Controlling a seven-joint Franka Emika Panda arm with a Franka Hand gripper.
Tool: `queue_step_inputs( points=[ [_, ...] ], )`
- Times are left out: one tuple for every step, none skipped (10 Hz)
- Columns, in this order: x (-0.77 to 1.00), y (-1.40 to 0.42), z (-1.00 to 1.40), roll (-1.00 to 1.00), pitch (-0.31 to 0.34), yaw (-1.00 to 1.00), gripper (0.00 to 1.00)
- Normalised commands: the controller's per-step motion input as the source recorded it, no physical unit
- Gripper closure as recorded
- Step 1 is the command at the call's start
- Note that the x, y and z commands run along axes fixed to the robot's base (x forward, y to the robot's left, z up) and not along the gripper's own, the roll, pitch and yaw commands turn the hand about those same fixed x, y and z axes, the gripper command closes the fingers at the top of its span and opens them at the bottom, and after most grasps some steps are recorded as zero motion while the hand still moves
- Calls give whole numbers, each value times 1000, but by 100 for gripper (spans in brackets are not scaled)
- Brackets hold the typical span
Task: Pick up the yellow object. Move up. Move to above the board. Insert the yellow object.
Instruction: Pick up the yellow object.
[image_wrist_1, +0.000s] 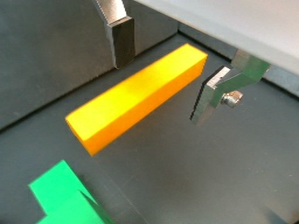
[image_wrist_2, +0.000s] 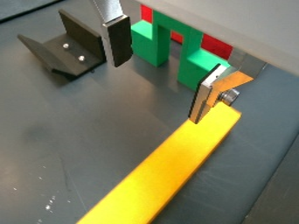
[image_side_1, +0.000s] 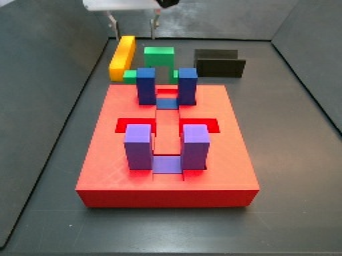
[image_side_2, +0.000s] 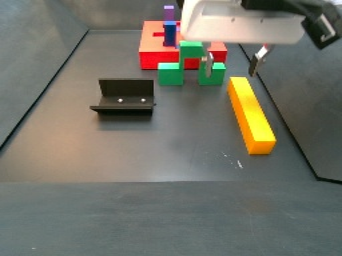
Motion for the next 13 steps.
queue_step_inputs(
  points=[
    [0, 277, -466, 159, 0, -183, 0],
    [-14, 254, -397, 131, 0, -246, 0],
    [-160, 220, -289, 57, 0, -240, 0],
    [-377, 163, -223, 0, 0, -237, 0],
    [-329, 109, -189, 0, -7, -203, 0],
    [-309, 109, -183, 0, -3, -203, 0],
    [-271, 177, -211, 0, -11, -154, 0],
    [-51, 214, -237, 0, -26, -29, 0],
    [-6, 237, -269, 0, -26, 0, 0],
    [-69, 26, -223, 0, -40, 0, 0],
    [0, -154, -277, 117, 0, 0, 0],
    [0, -63, -260, 89, 0, 0, 0],
    [0, 0, -206, 63, 0, 0, 0]
  ],
)
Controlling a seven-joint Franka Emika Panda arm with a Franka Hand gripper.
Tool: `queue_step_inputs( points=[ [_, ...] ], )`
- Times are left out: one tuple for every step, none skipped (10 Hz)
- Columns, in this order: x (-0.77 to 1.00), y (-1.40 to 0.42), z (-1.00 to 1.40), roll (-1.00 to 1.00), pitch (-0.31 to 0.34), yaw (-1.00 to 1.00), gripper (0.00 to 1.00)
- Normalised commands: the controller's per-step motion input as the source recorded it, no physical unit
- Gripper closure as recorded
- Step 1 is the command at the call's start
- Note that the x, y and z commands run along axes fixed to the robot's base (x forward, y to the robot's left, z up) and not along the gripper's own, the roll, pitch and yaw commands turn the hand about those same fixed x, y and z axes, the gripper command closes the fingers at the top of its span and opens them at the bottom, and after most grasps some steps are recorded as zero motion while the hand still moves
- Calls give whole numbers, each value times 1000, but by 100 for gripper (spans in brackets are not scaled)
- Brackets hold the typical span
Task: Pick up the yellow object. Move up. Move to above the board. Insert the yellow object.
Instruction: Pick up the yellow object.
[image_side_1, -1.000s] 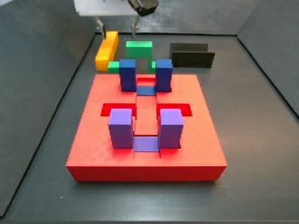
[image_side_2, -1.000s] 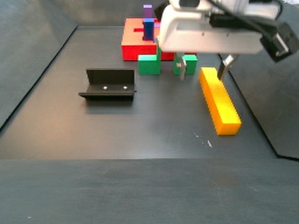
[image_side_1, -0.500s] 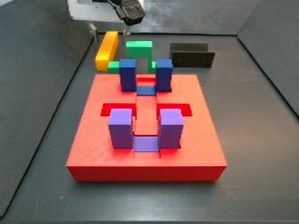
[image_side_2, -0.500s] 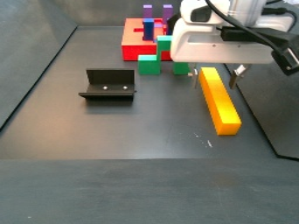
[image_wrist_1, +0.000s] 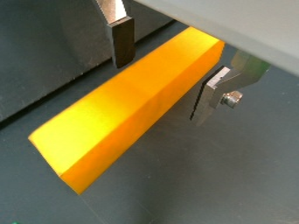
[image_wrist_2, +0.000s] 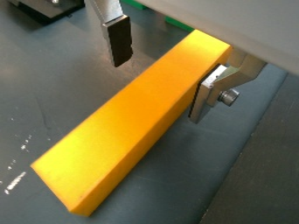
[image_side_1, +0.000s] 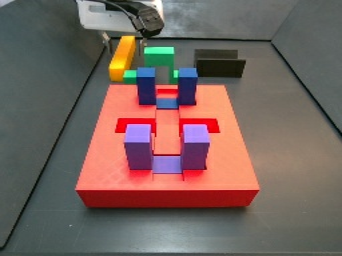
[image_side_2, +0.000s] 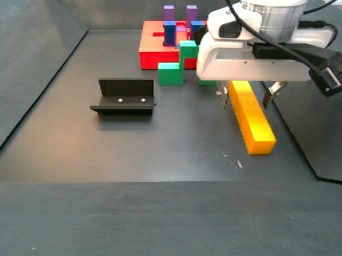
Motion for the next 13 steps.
queue_step_inputs(
  points=[
    [0, 103, -249, 60, 0, 0, 0],
    [0, 31, -191, 33, 0, 0, 0],
    [0, 0, -23, 0, 0, 0, 0],
    [0, 0, -94, 0, 0, 0, 0],
    [0, 0, -40, 0, 0, 0, 0],
    [0, 0, -80, 0, 0, 0, 0],
    [0, 0, -171, 16, 0, -6, 0],
    [0, 0, -220, 29, 0, 0, 0],
    [0, 0, -109, 16, 0, 0, 0],
    [0, 0, 0, 13, 3, 0, 0],
    [0, 0, 0, 0, 0, 0, 0],
    [0, 0, 0, 0, 0, 0, 100],
    [0, 0, 0, 0, 0, 0, 100]
  ],
)
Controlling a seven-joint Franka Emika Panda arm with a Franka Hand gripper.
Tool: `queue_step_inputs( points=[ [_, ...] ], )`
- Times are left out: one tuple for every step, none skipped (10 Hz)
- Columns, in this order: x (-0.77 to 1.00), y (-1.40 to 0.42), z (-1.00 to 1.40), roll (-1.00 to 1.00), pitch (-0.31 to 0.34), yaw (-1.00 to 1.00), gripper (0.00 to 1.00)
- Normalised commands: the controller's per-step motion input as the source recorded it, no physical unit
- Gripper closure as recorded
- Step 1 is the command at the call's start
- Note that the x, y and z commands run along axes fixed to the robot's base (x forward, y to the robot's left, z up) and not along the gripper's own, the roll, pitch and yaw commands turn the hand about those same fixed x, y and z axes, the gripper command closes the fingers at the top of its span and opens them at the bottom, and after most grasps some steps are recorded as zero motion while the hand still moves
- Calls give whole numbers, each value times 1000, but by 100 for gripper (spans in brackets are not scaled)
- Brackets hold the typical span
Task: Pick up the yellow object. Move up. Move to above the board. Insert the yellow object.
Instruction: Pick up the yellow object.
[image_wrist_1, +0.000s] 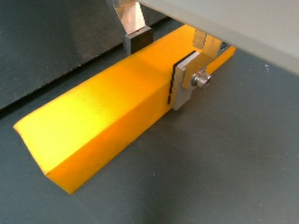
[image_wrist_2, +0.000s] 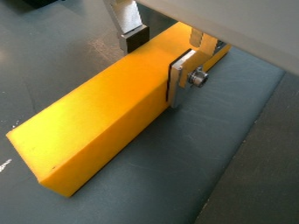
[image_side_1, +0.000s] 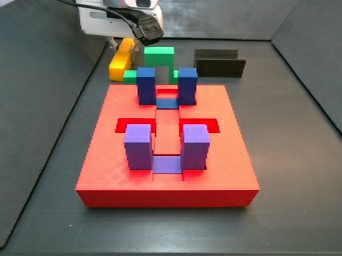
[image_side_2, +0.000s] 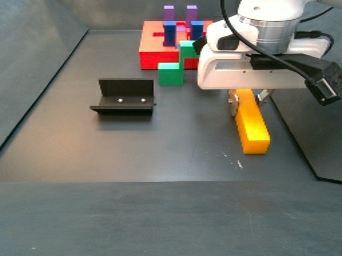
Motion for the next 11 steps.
queue_step_inputs(
  points=[
    [0, 0, 0, 0, 0, 0, 100],
    [0, 0, 0, 0, 0, 0, 100],
    [0, 0, 0, 0, 0, 0, 100],
    [0, 0, 0, 0, 0, 0, 100],
    [0, 0, 0, 0, 0, 0, 100],
    [0, 0, 0, 0, 0, 0, 100],
    [0, 0, 0, 0, 0, 0, 100],
    [0, 0, 0, 0, 0, 0, 100],
    [0, 0, 0, 0, 0, 0, 100],
    [0, 0, 0, 0, 0, 0, 100],
    [0, 0, 0, 0, 0, 0, 100]
  ],
)
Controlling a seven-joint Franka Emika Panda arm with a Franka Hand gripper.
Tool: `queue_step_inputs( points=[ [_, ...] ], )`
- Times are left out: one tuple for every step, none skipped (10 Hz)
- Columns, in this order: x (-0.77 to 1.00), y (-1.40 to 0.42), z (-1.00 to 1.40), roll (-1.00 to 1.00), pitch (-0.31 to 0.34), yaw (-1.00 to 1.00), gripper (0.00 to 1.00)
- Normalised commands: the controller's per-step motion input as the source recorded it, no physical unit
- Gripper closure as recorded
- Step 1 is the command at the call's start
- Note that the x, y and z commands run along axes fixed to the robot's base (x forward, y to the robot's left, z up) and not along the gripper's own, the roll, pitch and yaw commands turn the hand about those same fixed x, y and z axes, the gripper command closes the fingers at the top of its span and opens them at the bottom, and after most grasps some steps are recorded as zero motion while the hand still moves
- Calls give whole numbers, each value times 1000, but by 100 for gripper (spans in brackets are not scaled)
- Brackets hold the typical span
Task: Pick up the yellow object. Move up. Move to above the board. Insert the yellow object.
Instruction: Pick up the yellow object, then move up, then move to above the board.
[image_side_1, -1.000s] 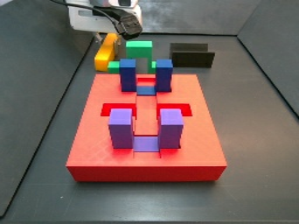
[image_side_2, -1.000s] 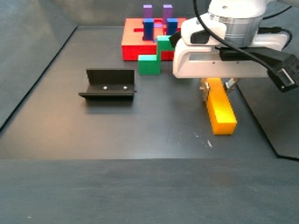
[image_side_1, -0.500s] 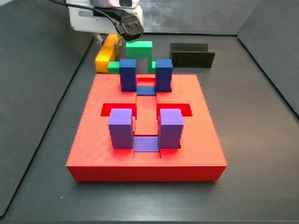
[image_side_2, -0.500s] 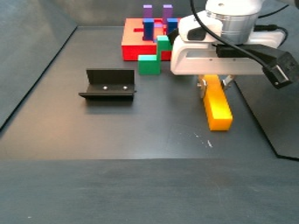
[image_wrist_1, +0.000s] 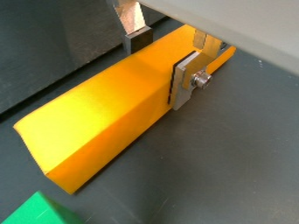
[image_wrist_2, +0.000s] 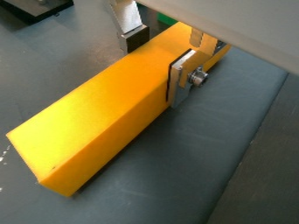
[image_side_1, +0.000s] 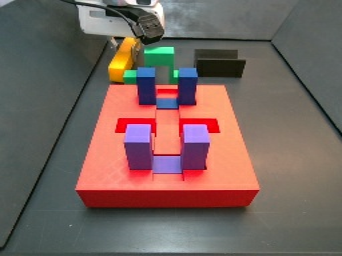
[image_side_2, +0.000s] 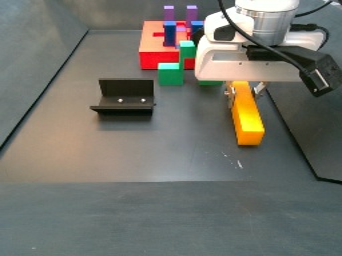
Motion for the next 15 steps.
queue_step_inputs(
  points=[
    [0, 0, 0, 0, 0, 0, 100],
    [0, 0, 0, 0, 0, 0, 100],
    [0, 0, 0, 0, 0, 0, 100],
    [0, 0, 833, 0, 0, 0, 100],
    [-19, 45, 813, 3, 12, 30, 100],
    [-54, 42, 576, 5, 52, 28, 100],
    [-34, 31, 383, 14, 39, 14, 100],
    [0, 0, 1400, 0, 0, 0, 100],
    [-18, -5, 1400, -4, 35, -2, 100],
    [-40, -5, 1400, 6, 42, -6, 100],
    [-34, 0, 1400, 15, 26, 0, 100],
    [10, 6, 1400, 17, 38, 4, 100],
    [14, 4, 1400, 6, 86, 1, 100],
    [-15, -9, 1400, 6, 78, 0, 100],
    [7, -2, 676, 9, 52, 1, 100]
  ],
)
